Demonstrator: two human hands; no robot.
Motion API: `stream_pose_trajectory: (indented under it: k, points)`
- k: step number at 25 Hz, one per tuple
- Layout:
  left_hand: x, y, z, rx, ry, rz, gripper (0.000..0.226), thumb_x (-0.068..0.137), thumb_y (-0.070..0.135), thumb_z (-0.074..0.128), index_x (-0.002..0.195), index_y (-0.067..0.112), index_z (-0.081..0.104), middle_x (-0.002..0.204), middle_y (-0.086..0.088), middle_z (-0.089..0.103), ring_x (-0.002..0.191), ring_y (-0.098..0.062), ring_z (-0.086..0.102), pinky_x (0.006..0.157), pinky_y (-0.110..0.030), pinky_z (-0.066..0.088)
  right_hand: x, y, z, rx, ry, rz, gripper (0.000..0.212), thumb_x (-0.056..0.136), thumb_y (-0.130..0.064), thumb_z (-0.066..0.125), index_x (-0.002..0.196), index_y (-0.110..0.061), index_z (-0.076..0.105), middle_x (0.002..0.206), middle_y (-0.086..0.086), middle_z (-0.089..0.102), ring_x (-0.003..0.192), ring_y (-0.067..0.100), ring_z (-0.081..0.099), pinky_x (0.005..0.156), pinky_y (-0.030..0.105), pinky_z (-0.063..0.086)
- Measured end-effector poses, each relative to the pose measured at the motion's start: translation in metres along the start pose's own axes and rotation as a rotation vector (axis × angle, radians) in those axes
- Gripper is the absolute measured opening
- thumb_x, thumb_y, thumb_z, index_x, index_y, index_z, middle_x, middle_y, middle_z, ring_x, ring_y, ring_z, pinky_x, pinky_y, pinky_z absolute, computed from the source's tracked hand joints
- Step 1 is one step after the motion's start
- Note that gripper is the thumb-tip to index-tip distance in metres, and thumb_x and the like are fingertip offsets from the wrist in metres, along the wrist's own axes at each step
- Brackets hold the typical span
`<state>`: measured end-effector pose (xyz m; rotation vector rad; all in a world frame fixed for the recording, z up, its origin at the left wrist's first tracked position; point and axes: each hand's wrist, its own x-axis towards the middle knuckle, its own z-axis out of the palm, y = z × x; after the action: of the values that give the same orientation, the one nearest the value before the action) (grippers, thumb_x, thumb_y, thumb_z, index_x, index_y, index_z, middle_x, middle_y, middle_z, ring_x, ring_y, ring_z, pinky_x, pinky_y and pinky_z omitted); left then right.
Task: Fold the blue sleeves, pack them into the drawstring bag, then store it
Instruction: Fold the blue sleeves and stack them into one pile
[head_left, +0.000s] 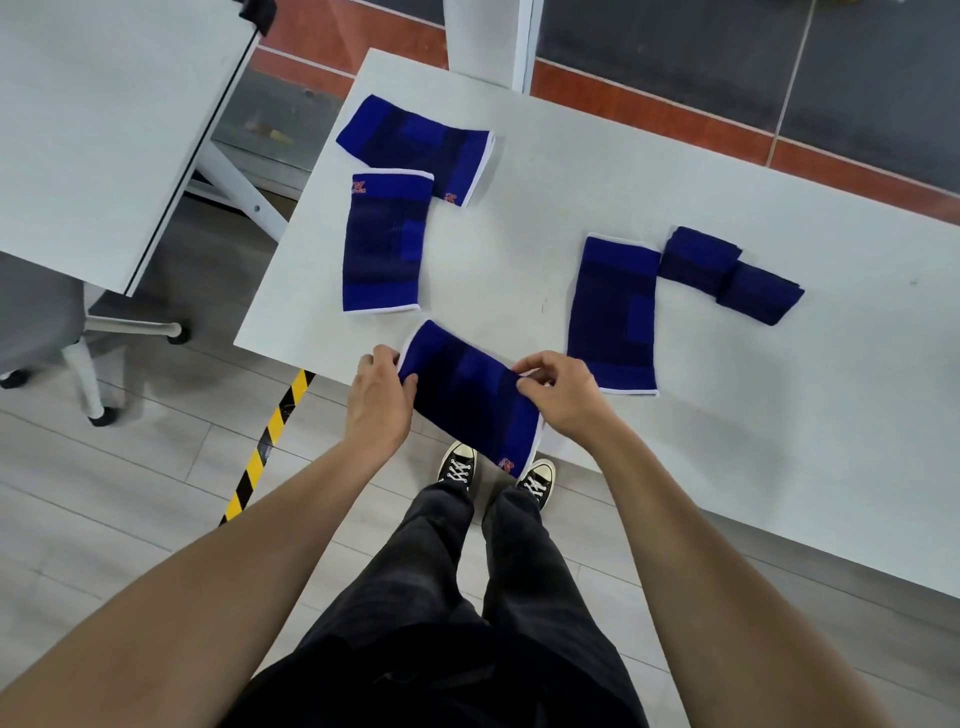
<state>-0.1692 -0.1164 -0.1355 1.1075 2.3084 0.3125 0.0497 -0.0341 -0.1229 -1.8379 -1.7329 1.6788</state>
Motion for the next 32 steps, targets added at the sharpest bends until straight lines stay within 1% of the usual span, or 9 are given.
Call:
stream_pose_trajectory:
  k: [3,7,13,15,19,23,26,30,32]
  points:
    - [0.0,0.005,-0.004,-0.072,-0.063,0.015,0.028,0.098,0.012,0.056,0.126,0.012,0.052,0.121,-0.012,0.05,0.095,-0.024,0.056,0.079,-0.033,0.046,-0.005,0.012,-0.013,-0.011,0.042,0.013,0.014,0.093,-0.013,0.064,0.099,-0.022,0.074,0.087,-0.002,0.071,0.08,0.015,0.065,0.074,0.028,0.055]
    - [0.007,0.03,-0.013,-0.267,-0.087,0.112,0.022,0.1,0.016,0.056,0.12,0.026,0.058,0.107,-0.002,0.063,0.091,-0.025,0.066,0.084,-0.044,0.058,-0.014,0.03,-0.026,0.073,0.134,0.012,0.015,0.097,-0.013,0.063,0.107,-0.018,0.073,0.091,-0.008,0.07,0.082,0.006,0.063,0.079,0.024,0.053]
    - [0.059,0.138,-0.015,-0.641,-0.174,0.101,0.029,0.095,-0.005,0.055,0.111,0.018,0.064,0.099,-0.005,0.062,0.094,-0.025,0.068,0.074,-0.037,0.064,-0.028,0.047,-0.066,0.193,0.344,0.03,0.011,0.099,-0.024,0.061,0.109,-0.024,0.067,0.092,-0.004,0.069,0.082,0.015,0.065,0.067,0.026,0.054]
    - [0.077,0.171,-0.005,-0.627,-0.217,0.139,0.036,0.091,-0.012,0.051,0.107,0.017,0.065,0.101,-0.009,0.062,0.094,-0.028,0.067,0.073,-0.04,0.064,-0.026,0.054,-0.074,0.252,0.395,0.035,0.015,0.097,-0.025,0.064,0.112,-0.022,0.068,0.092,0.0,0.07,0.083,0.019,0.067,0.068,0.027,0.056]
    - [0.105,0.213,0.02,-0.518,-0.236,0.203,0.033,0.087,-0.007,0.053,0.092,0.023,0.065,0.107,-0.009,0.065,0.098,-0.029,0.068,0.071,-0.042,0.064,-0.016,0.061,-0.088,0.298,0.475,0.077,0.015,0.095,-0.021,0.067,0.11,-0.02,0.068,0.088,0.0,0.072,0.08,0.015,0.068,0.058,0.012,0.049]
    - [0.117,0.237,0.042,-0.465,-0.255,0.219,0.023,0.089,-0.002,0.057,0.097,0.018,0.064,0.102,-0.007,0.065,0.095,-0.028,0.068,0.069,-0.04,0.064,-0.009,0.064,-0.098,0.266,0.507,0.111,0.011,0.094,-0.022,0.067,0.105,-0.022,0.066,0.081,-0.008,0.072,0.072,0.004,0.065,0.054,0.007,0.043]
    - [0.122,0.24,0.055,-0.418,-0.261,0.196,0.019,0.089,0.001,0.061,0.1,0.016,0.065,0.097,-0.006,0.067,0.09,-0.027,0.07,0.067,-0.036,0.064,-0.008,0.068,-0.101,0.234,0.501,0.12,0.01,0.094,-0.024,0.066,0.104,-0.026,0.064,0.082,-0.01,0.071,0.074,0.005,0.066,0.053,0.008,0.042]
    - [0.127,0.239,0.064,-0.338,-0.217,0.177,0.016,0.088,0.005,0.064,0.1,0.015,0.067,0.086,0.003,0.068,0.073,-0.015,0.067,0.052,-0.013,0.051,-0.004,0.073,-0.103,0.159,0.521,0.102,0.012,0.094,-0.028,0.067,0.105,-0.028,0.062,0.081,-0.012,0.067,0.075,0.003,0.063,0.059,0.012,0.042]
    - [0.131,0.239,0.066,-0.298,-0.19,0.195,0.014,0.088,0.008,0.066,0.1,0.015,0.067,0.086,0.004,0.068,0.077,-0.014,0.067,0.058,-0.018,0.052,-0.001,0.075,-0.103,0.134,0.52,0.094,0.012,0.093,-0.029,0.067,0.104,-0.028,0.062,0.08,-0.014,0.066,0.075,0.004,0.063,0.065,0.022,0.049]
